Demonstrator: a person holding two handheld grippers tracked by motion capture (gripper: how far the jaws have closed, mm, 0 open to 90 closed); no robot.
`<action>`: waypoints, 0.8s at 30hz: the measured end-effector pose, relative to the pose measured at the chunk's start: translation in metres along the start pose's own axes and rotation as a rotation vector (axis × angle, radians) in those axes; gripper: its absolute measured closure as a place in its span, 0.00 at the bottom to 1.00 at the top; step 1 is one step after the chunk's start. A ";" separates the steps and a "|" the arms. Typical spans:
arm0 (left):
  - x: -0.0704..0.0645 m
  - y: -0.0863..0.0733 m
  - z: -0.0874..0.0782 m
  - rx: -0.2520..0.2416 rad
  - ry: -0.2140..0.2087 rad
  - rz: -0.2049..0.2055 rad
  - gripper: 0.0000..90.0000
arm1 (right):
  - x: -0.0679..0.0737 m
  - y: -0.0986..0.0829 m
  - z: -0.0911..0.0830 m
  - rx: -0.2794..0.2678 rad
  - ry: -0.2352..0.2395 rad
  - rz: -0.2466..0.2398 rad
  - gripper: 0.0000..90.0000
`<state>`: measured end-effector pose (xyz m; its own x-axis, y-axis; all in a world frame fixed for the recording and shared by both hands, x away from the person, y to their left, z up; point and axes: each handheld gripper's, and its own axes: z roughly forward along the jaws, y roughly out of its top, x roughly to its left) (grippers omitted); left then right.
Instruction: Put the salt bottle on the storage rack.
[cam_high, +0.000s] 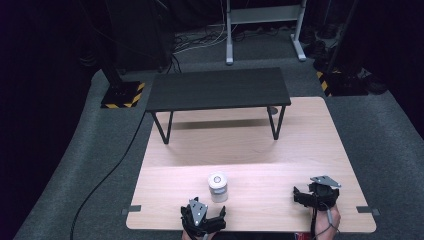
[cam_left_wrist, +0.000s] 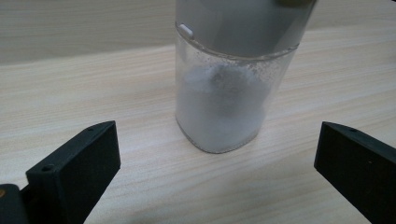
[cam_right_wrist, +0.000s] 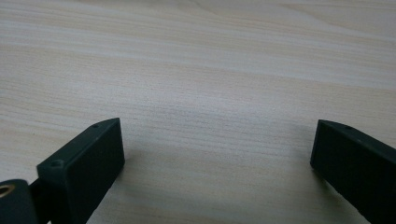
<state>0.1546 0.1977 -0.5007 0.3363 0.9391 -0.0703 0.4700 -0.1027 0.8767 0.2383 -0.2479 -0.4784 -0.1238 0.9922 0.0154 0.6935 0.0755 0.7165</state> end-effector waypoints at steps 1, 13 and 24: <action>-0.001 0.000 0.001 -0.003 0.003 -0.003 0.00 | 0.000 0.000 0.000 0.000 0.001 0.000 0.01; -0.002 0.016 0.026 0.017 0.005 0.007 0.00 | 0.001 0.000 0.000 -0.001 0.001 -0.010 0.00; -0.002 0.026 0.040 0.009 -0.010 0.000 0.27 | 0.002 0.000 0.000 -0.002 -0.003 -0.015 0.00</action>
<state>0.1987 0.1797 -0.4970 0.3445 0.9358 -0.0751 0.4773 -0.1057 0.8724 0.2376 -0.2461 -0.4785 -0.1321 0.9912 0.0025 0.6900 0.0901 0.7182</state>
